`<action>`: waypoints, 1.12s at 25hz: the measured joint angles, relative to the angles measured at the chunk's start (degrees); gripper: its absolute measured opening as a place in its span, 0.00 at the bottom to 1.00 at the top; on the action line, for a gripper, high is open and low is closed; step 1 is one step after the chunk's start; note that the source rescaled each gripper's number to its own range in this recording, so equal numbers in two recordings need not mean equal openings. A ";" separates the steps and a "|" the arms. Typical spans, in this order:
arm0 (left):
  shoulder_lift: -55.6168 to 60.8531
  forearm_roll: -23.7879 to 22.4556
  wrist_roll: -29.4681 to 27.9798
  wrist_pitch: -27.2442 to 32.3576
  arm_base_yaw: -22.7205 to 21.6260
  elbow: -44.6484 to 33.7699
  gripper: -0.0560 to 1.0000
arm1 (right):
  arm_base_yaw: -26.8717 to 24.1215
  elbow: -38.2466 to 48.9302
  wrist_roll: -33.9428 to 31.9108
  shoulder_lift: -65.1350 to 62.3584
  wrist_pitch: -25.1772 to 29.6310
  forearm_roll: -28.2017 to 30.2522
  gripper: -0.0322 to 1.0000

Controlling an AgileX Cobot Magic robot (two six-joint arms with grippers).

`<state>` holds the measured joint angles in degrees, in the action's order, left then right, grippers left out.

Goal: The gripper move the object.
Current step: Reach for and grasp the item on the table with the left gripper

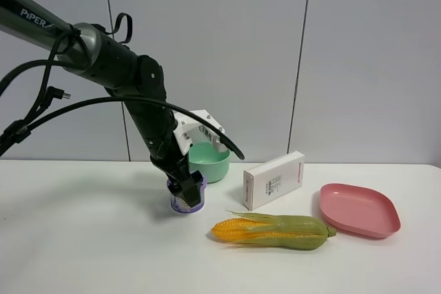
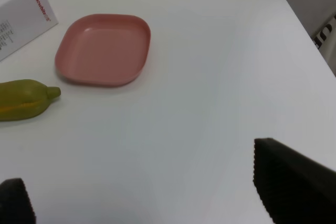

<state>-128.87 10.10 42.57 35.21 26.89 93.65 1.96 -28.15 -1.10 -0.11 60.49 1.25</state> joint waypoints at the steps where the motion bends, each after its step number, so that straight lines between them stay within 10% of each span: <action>1: -0.36 0.00 0.00 -0.43 0.00 0.00 0.99 | 0.00 0.00 0.00 0.00 0.00 0.00 1.00; 26: -3.51 -0.04 -0.05 -5.23 0.00 0.00 1.00 | 0.00 0.00 0.00 0.00 0.00 0.00 1.00; 28: -3.51 -0.04 -0.05 -5.16 0.00 0.00 0.88 | 0.00 0.00 0.00 0.00 0.00 0.00 1.00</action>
<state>-132.38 10.05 42.52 30.05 26.89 93.65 1.96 -28.15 -1.10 -0.11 60.49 1.25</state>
